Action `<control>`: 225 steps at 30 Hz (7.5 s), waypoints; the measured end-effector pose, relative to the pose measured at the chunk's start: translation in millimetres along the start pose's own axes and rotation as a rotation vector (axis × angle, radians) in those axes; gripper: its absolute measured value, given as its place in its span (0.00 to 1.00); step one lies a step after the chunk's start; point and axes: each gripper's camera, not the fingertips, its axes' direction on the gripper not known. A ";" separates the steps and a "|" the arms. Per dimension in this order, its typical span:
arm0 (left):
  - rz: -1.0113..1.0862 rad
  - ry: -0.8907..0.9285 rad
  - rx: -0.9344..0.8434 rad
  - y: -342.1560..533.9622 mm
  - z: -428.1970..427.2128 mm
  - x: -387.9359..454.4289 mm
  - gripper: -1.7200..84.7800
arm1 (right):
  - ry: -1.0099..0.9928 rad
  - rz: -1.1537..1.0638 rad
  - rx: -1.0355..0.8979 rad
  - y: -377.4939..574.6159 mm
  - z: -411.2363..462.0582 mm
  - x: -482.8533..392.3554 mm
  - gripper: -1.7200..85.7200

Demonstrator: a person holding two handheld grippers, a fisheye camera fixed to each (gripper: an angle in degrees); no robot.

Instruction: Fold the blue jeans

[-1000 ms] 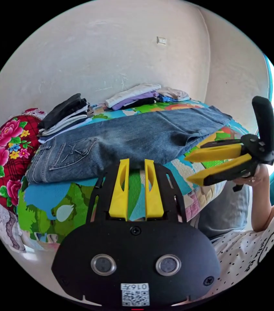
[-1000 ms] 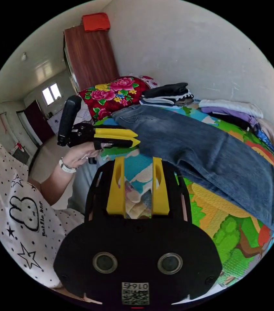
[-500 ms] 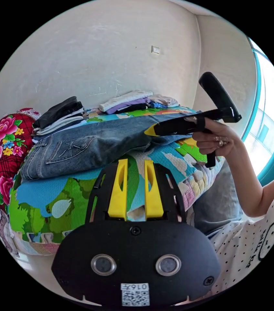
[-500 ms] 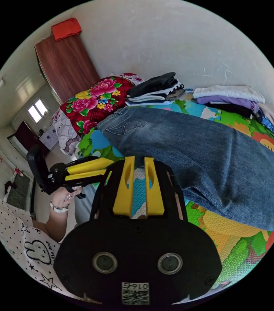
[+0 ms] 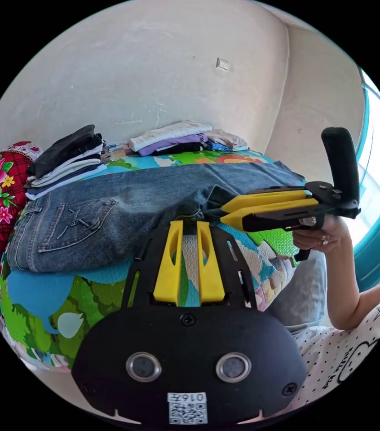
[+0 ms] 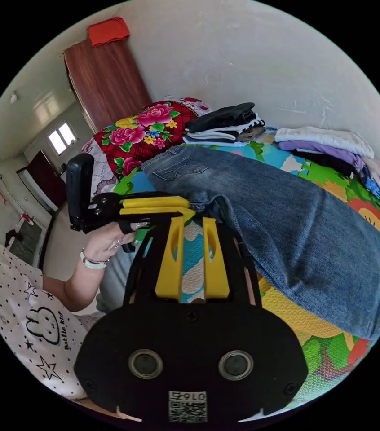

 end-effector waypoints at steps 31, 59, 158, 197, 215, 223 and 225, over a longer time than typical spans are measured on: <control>-0.022 -0.068 0.089 71.6 -27.0 20.6 0.05 | 0.149 0.013 -0.117 -40.6 9.3 -194.7 0.18; 0.285 0.101 -0.057 71.6 96.6 90.7 0.01 | 0.388 -0.007 0.116 97.9 -13.3 -337.6 0.10; -0.259 -0.017 -0.144 422.6 179.2 -590.3 0.01 | 0.167 -0.174 0.169 104.0 -11.7 -301.7 0.03; -0.498 -0.027 0.155 546.9 171.0 -538.7 0.10 | -0.062 -0.514 0.231 -318.0 95.7 -259.8 0.16; -0.327 -0.156 0.272 547.1 121.9 -495.2 0.04 | -0.050 -0.813 -0.241 -558.3 340.0 -282.5 0.03; -0.242 -0.237 0.287 506.7 103.8 -461.5 0.01 | 0.067 -0.709 -0.054 -582.9 312.4 -265.1 0.02; -0.204 -0.189 0.227 485.1 120.8 -456.5 0.01 | 0.142 -0.668 -0.145 -583.3 344.4 -261.2 0.02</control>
